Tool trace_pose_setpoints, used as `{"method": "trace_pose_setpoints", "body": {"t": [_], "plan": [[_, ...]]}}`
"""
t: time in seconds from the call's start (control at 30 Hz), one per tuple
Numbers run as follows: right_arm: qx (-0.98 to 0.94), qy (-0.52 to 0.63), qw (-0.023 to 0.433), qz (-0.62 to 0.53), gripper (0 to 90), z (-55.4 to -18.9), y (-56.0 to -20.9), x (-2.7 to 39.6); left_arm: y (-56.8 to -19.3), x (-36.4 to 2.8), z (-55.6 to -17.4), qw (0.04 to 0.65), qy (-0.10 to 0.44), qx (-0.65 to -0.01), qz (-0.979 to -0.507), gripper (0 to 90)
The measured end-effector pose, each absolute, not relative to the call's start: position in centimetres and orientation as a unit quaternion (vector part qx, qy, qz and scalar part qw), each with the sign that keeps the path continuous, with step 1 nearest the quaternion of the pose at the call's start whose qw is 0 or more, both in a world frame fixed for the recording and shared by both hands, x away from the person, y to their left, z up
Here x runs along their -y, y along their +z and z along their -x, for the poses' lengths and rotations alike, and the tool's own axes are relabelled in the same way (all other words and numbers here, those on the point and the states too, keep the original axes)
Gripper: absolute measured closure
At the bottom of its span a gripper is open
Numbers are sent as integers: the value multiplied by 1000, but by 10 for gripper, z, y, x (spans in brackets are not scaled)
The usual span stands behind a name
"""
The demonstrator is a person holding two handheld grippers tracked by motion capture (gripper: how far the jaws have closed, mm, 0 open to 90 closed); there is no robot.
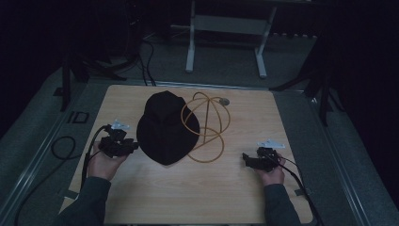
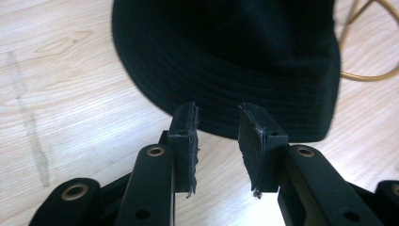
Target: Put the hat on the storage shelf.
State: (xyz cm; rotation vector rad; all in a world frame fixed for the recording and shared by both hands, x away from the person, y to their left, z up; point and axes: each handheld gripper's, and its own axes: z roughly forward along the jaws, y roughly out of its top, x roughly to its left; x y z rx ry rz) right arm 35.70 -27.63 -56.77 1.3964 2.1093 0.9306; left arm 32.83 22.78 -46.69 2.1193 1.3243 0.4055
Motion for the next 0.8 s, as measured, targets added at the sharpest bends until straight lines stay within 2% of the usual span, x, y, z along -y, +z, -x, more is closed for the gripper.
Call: {"method": "trace_pose_setpoints", "body": {"t": [0.8], "plan": [[-764, 339, 220, -503, 191, -359, -568, 276, -438, -187, -356, 275, 105, -478, -828, 657]]}}
